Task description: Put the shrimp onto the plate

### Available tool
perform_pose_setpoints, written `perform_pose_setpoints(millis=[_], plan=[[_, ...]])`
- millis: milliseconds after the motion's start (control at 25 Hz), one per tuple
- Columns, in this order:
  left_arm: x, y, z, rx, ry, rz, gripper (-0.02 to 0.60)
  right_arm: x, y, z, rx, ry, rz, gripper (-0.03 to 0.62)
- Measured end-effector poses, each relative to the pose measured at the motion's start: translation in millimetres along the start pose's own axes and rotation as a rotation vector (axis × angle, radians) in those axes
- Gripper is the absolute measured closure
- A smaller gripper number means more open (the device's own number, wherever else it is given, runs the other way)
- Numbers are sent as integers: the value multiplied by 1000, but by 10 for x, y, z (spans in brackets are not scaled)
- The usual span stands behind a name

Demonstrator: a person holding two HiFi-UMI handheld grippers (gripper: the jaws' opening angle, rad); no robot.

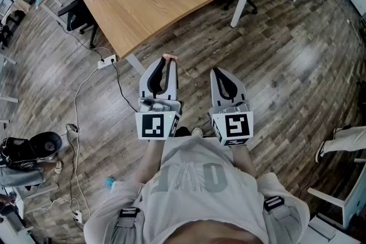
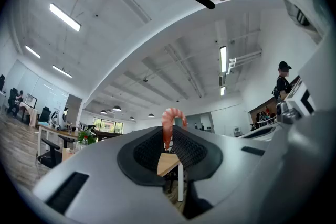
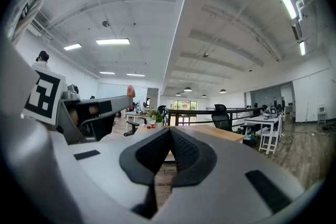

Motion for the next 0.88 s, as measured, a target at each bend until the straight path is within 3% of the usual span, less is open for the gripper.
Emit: perform_pose_setpoints(millis=[160, 880], plan=[[-26, 43, -17, 5, 3, 9, 520, 19, -67, -55, -47, -6, -35, 574], [86, -122, -253, 41, 49, -49, 520, 144, -151, -8, 12, 30, -13, 574]])
Point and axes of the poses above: the fingertips, and each gripper's own axes: x forward along the fingers, z to its right, y out of its top, the point moved 2 cm from there along -x, backward along the fingers, and after that the axes turned 4 degrees about -x, right-handed, at the moved point
